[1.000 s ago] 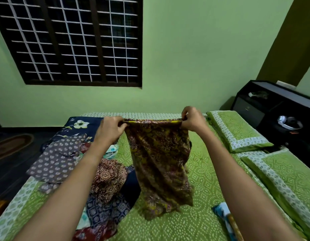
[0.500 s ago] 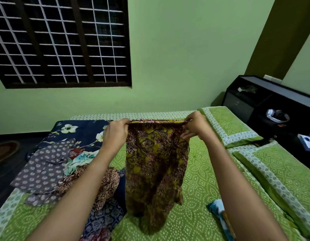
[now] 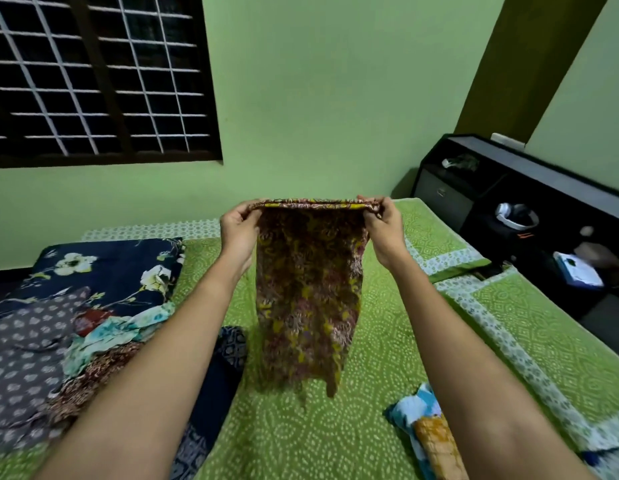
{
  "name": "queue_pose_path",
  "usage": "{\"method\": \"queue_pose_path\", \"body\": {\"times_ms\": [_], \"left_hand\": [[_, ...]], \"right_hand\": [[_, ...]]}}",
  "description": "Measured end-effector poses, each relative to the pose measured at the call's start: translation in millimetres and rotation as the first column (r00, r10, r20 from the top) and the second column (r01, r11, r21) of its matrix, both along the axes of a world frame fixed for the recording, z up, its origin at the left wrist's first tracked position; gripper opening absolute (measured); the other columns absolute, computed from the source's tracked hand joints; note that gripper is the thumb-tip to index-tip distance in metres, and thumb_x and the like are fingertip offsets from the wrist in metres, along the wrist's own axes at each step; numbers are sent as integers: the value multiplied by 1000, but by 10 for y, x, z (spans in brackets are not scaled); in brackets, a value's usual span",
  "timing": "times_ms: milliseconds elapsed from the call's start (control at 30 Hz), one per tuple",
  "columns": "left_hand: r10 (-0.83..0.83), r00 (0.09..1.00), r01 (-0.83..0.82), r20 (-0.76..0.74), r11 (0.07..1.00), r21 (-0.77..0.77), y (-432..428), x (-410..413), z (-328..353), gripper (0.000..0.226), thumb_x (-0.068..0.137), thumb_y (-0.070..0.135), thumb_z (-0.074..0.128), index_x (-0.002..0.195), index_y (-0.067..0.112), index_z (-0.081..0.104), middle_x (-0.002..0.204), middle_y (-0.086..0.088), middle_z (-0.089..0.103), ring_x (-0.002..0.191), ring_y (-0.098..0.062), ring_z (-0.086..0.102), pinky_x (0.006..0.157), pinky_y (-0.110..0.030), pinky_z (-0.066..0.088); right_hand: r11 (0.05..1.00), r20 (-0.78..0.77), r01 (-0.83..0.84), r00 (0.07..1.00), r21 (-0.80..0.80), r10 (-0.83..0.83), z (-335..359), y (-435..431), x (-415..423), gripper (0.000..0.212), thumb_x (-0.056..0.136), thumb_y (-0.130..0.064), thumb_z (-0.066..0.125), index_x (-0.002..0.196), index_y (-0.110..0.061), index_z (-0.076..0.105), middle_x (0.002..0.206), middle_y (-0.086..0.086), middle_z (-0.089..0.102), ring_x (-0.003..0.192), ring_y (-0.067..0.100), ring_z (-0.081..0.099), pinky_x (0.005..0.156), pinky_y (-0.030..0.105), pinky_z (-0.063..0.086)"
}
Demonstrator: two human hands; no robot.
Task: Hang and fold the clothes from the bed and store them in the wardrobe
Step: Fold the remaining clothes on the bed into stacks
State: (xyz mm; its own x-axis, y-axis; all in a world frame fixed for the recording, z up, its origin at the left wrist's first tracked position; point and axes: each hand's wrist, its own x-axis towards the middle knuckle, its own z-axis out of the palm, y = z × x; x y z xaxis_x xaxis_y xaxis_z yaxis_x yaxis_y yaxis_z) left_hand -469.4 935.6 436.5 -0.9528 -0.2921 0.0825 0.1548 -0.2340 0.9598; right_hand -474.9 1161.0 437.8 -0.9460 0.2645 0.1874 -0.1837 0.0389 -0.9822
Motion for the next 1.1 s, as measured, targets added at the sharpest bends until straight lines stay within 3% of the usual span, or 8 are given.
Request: {"method": "queue_pose_path", "body": {"times_ms": [133,333,467,533,633,767,933,1100], "left_hand": [[-13,1000,13,-13,1000,1,74,257,-102,23,91,-12,43,97,3,60,59,17,67,58,7,60,59,-8,47],[-3,986,8,167,1000,-25,62,884,-882,30,91,-10,45,79,15,57,53,19,63,70,-6,53,65,-13,42],[35,933,-12,358,998,-66,32,1420,-1707,21,91,-10,45,95,6,58,62,10,65,59,4,58,64,-12,43],[38,894,11,446,994,-106,-20,1710,-2104,21,92,-7,47,108,1,57,77,-2,65,70,-3,59,70,-16,44],[41,809,105,586,971,-213,-140,2237,-2738,21,92,-2,50,110,-6,59,97,-10,59,88,-19,55,79,-27,45],[40,765,272,643,885,-378,-290,2933,-3301,23,87,-3,57,107,-12,62,100,-20,65,92,-26,58,72,-27,40],[-18,773,439,634,736,-515,-459,3774,-3736,24,83,-10,58,107,-14,62,133,-28,48,125,-33,48,87,-16,33],[-118,726,595,677,601,-534,-656,4377,-4077,26,88,-3,55,113,-7,62,133,-20,52,118,-31,54,90,-25,40]], "right_hand": [[999,-21,-39,999,3,39,-87,130,208,29,89,12,43,89,-15,52,110,5,64,111,20,58,95,30,46],[975,99,-177,981,133,165,-704,236,821,35,85,19,45,82,-16,51,93,2,62,75,-10,60,69,10,47],[909,299,-293,932,296,203,-1461,245,1310,29,82,20,50,89,-8,52,80,-4,54,63,-17,52,65,8,40],[869,379,-342,903,357,200,-1908,243,1593,24,83,20,50,89,-3,56,78,-8,52,63,-18,51,65,6,39],[822,505,-374,854,428,125,-2676,200,2142,13,83,15,52,93,10,58,77,1,57,71,-1,53,67,20,40],[780,586,-385,810,494,29,-3354,86,2814,15,83,9,54,96,3,59,88,16,63,84,24,55,78,43,46],[709,688,-470,725,525,-29,-3847,-30,3623,22,85,0,55,104,-7,62,100,18,66,98,35,60,84,43,47],[648,751,-567,660,508,-11,-4137,-120,4267,26,85,-1,54,109,-9,62,107,22,65,105,38,59,91,47,46]]}}
